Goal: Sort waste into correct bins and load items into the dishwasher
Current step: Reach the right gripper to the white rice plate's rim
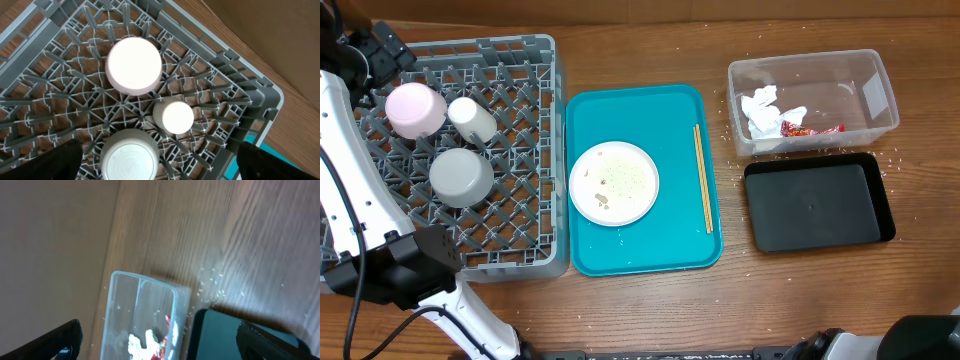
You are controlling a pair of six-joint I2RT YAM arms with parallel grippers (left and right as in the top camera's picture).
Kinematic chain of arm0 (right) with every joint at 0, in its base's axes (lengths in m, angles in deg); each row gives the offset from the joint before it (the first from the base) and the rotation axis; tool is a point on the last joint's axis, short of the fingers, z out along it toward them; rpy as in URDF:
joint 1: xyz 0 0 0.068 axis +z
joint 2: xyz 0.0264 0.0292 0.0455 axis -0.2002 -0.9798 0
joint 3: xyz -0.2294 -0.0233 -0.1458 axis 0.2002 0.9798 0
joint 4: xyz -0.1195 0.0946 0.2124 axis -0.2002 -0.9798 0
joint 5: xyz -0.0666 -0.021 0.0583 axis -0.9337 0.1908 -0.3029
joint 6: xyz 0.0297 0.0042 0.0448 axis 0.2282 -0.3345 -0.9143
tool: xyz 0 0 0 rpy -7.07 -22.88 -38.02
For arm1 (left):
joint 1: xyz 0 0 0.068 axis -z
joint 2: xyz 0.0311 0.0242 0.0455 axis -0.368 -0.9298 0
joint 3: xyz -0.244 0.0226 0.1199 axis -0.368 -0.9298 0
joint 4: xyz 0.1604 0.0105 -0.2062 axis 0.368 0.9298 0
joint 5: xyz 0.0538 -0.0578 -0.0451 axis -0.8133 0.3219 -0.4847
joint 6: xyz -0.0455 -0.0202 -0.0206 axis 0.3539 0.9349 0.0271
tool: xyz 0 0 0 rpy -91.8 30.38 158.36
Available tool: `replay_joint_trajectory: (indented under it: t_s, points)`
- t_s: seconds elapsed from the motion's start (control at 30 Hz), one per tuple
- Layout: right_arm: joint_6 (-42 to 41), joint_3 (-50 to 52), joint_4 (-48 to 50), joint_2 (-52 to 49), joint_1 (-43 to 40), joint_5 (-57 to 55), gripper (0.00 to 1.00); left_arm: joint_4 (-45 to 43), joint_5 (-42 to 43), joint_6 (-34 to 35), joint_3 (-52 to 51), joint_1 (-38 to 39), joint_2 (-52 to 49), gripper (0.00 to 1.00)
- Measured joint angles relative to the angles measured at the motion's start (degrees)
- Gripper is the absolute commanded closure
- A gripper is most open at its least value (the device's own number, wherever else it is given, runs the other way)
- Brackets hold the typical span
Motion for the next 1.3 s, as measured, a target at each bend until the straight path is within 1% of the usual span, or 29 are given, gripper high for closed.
replay_joint_trajectory:
  t_s: [0.1,0.2,0.3,0.4,0.5,0.57,0.63,0.67,0.7,0.73,0.77,0.8,0.97,1.1,1.3]
  points:
    - [0.02,0.00,3.28,0.00,0.00,0.02,0.00,0.00,0.02,0.00,0.00,0.00,0.00,0.00]
    - [-0.04,0.00,3.08,0.00,0.00,2.60,0.00,0.00,0.02,0.00,0.00,0.00,0.00,0.00]
    - [0.66,0.00,0.81,0.00,0.31,11.74,0.00,-0.02,0.07,0.00,0.00,0.00,0.00,0.00]
    - [4.90,0.00,0.90,0.00,2.62,18.97,0.00,-0.09,0.57,0.00,0.00,0.00,0.00,0.00]
    - [12.07,0.00,0.72,0.00,9.99,23.10,0.00,-0.26,0.90,0.00,0.00,0.00,0.00,0.00]
    - [17.11,0.02,0.79,0.00,17.99,23.61,0.01,-0.28,1.07,0.00,0.00,0.00,0.00,0.00]
    - [20.39,0.17,0.83,-0.13,26.21,22.18,0.16,-0.28,1.09,0.00,0.00,0.00,0.00,0.00]
    - [21.57,0.22,0.87,-0.39,30.49,20.70,0.26,-0.28,1.07,0.00,0.00,0.00,0.00,0.00]
    - [22.49,0.24,0.92,-0.85,34.49,18.97,0.47,-0.28,1.09,0.00,0.00,0.00,0.00,0.00]
    - [23.37,0.26,1.03,-1.55,38.62,17.51,0.54,-0.31,1.07,0.00,0.00,0.00,0.00,0.00]
    - [24.15,0.31,1.29,-3.93,45.33,14.14,0.53,-0.28,1.07,0.00,0.00,0.00,0.00,0.00]
    - [24.00,0.33,1.75,-5.99,48.78,12.48,0.50,-0.33,1.09,0.00,0.00,0.00,0.00,0.00]
    - [23.12,0.52,2.73,-17.38,59.21,8.13,0.48,-0.44,1.09,0.00,0.00,0.00,0.00,0.00]
    - [22.51,1.22,2.51,-24.57,64.22,6.88,0.47,-0.44,1.09,0.00,0.00,0.00,0.00,0.00]
    - [22.16,1.25,2.60,-28.98,68.22,5.64,0.45,-0.44,1.09,0.00,0.00,0.00,0.00,0.00]
